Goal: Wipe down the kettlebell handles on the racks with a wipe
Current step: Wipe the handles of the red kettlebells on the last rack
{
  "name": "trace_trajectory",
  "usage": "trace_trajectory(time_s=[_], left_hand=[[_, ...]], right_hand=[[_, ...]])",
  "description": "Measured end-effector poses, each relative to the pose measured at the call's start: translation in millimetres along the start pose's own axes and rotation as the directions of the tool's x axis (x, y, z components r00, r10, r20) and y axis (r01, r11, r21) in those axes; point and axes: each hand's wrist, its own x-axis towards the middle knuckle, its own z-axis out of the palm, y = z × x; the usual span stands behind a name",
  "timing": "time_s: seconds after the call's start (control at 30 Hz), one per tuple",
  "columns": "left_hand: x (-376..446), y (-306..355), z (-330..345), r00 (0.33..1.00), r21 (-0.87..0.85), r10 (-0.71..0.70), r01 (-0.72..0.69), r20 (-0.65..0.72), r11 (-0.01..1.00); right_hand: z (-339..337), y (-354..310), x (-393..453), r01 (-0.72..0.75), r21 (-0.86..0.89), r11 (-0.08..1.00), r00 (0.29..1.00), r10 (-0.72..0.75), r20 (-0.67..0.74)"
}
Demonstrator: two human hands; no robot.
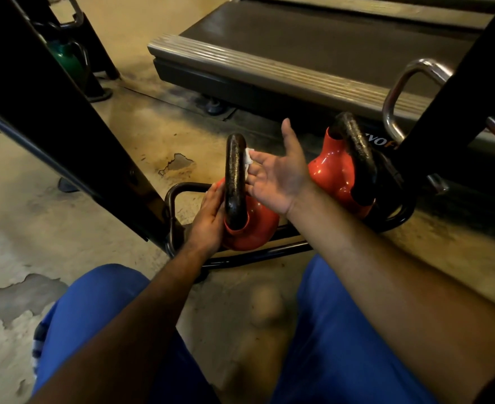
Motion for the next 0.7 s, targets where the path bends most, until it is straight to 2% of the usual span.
trace_trajectory(time_s=[0.13, 0.27, 0.37, 0.53, 0.7], left_hand=[[1.3, -5.3, 2.1, 1.000, -0.013, 0.029, -0.029, -0.003, 0.999], [5.2, -8.4, 2.4, 0.999, -0.013, 0.037, -0.037, -0.016, 0.999], [4.5, -7.5, 1.8, 0.999, -0.014, 0.033, -0.033, -0.013, 0.999], [-2.4, 10.7, 2.4, 0.999, 0.011, 0.029, -0.029, -0.025, 1.000], [4.0, -5.0, 1.0, 1.000, -0.020, 0.017, -0.017, -0.003, 1.000]], right_hand=[[2.8, 5.4, 2.9, -0.039, 0.003, 0.999, 0.999, 0.039, 0.013], [14.9, -12.7, 12.4, 0.006, 0.008, 1.000, 1.000, -0.006, -0.029], [16.0, -14.9, 18.6, -0.013, 0.007, 1.000, 0.999, 0.014, -0.041], [21.4, -24.1, 24.6, -0.071, -0.047, 0.996, 0.986, 0.063, -0.152], [22.3, -11.4, 26.8, -0.070, -0.154, 0.986, 0.973, 0.033, -0.228]])
